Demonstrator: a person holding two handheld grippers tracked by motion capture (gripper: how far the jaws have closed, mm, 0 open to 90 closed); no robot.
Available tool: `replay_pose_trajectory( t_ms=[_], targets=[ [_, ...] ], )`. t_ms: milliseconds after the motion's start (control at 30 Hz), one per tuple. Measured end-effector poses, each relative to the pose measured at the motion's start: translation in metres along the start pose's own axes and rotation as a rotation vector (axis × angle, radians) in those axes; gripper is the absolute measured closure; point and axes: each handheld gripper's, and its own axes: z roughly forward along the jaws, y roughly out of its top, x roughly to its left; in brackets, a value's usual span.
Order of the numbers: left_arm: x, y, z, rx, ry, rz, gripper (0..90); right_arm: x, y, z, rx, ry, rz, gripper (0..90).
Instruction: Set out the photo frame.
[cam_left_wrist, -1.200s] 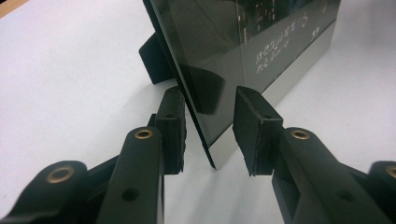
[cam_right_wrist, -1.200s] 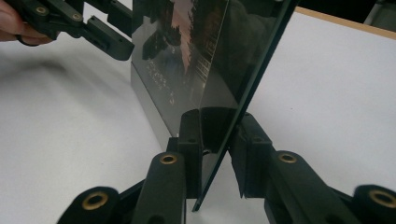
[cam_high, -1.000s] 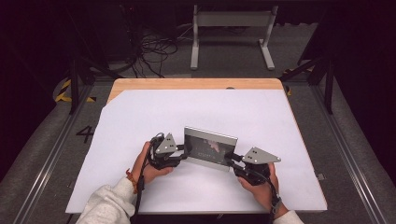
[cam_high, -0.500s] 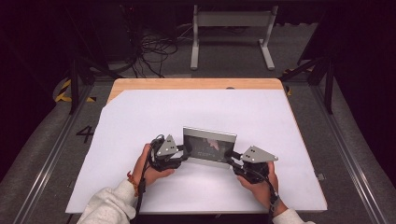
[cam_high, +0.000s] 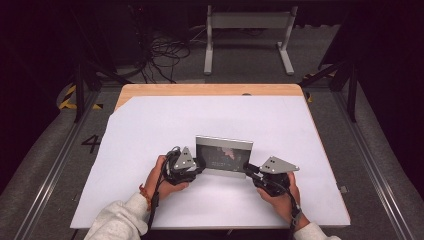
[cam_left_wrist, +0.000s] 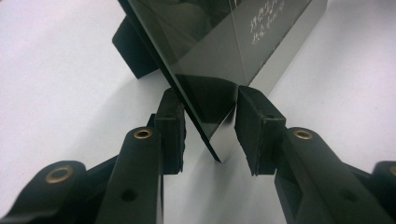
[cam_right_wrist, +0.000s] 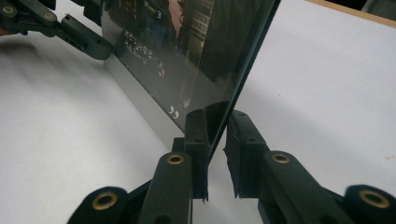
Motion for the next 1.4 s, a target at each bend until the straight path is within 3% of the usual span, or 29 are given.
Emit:
replay_pose_trajectory(
  t_ms=[400,667,1000,1133,1300,1400],
  targets=[
    [0.000,-0.001,0.005,0.025,0.017,0.022,63.4,-0.003,0.001,0.008,0.008,-0.020,0.001,76.8],
    [0.001,-0.001,0.006,0.032,0.027,0.016,63.9,-0.003,0.003,0.014,0.008,-0.049,-0.003,75.6],
    [0.003,-0.003,0.007,0.054,0.026,0.013,63.2,-0.005,0.004,0.016,0.018,-0.053,0.012,74.5],
    [0.005,-0.003,-0.007,0.003,0.030,0.001,59.1,-0.006,0.001,0.012,0.013,-0.039,0.019,77.0],
    [0.010,-0.003,-0.017,-0.050,0.043,-0.028,62.1,-0.009,0.002,0.007,-0.017,-0.042,0.030,81.6],
    [0.009,-0.002,-0.015,-0.038,0.044,-0.012,67.6,-0.009,0.004,0.005,-0.032,-0.044,0.033,82.6]
  ],
)
